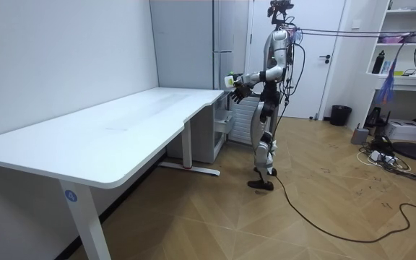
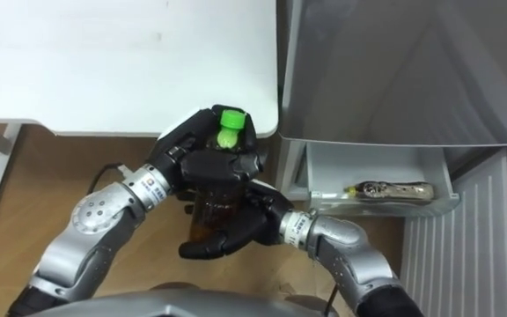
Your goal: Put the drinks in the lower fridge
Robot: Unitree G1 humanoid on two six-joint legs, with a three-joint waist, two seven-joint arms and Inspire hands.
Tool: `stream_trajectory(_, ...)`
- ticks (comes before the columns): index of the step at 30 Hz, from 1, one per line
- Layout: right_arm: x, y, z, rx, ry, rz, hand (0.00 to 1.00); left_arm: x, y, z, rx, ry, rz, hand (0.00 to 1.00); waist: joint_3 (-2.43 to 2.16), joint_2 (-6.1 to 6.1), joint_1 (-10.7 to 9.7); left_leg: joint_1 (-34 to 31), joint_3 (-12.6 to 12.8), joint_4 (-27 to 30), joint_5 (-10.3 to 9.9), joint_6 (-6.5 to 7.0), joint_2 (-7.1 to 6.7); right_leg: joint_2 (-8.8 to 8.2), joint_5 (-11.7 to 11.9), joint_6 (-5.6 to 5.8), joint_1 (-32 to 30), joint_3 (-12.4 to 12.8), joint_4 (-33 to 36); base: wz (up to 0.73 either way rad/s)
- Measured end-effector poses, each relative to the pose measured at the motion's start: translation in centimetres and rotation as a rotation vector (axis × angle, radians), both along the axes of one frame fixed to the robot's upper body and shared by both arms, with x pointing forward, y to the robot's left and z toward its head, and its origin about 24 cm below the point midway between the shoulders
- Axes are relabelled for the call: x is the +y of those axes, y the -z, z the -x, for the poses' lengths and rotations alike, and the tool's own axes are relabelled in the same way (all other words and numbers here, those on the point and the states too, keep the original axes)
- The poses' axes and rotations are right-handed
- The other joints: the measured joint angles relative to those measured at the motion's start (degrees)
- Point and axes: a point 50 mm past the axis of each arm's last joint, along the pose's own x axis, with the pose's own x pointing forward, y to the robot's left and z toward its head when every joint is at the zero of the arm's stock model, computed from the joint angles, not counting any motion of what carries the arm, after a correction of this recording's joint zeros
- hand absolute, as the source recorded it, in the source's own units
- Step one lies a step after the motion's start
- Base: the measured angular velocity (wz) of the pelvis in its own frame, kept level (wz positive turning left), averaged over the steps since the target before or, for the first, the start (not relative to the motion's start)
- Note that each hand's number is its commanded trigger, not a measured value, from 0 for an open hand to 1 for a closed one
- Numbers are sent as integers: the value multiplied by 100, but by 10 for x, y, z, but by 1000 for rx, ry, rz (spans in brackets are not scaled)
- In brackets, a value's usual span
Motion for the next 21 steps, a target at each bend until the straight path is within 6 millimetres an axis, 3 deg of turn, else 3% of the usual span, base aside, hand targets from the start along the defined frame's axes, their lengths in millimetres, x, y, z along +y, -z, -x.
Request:
stream_trajectory(6,0,1,2,30,3,-14,0,-3,-1,1,-31,17,-47,100,4,-5,2,-8,2,-26,-1,1,0,-12,0,0,-2,-125,-2,0)
stream_trajectory(7,-1,1,2,34,3,-16,24,-3,-1,1,-31,21,-48,100,4,-4,2,-8,2,-26,-1,1,0,-12,0,0,-2,-128,-2,0)
stream_trajectory(8,-1,2,3,36,1,-15,57,-4,0,2,-30,25,-50,100,5,-4,4,-9,2,-26,-1,1,0,-12,0,0,-3,-132,-2,0)
stream_trajectory(9,-2,2,3,37,1,-14,83,-4,0,2,-30,27,-51,100,5,-4,5,-10,2,-26,-1,1,0,-12,0,0,-4,-133,-2,0)
stream_trajectory(10,-2,2,3,38,1,-14,100,-4,0,2,-29,28,-51,100,5,-4,3,-10,2,-26,-1,1,0,-12,0,0,-5,-135,-2,0)
stream_trajectory(21,-2,2,4,42,-3,-12,100,-4,1,3,-28,34,-61,100,3,0,-1,-10,-4,-25,-1,1,0,-14,0,0,-6,-162,0,0)
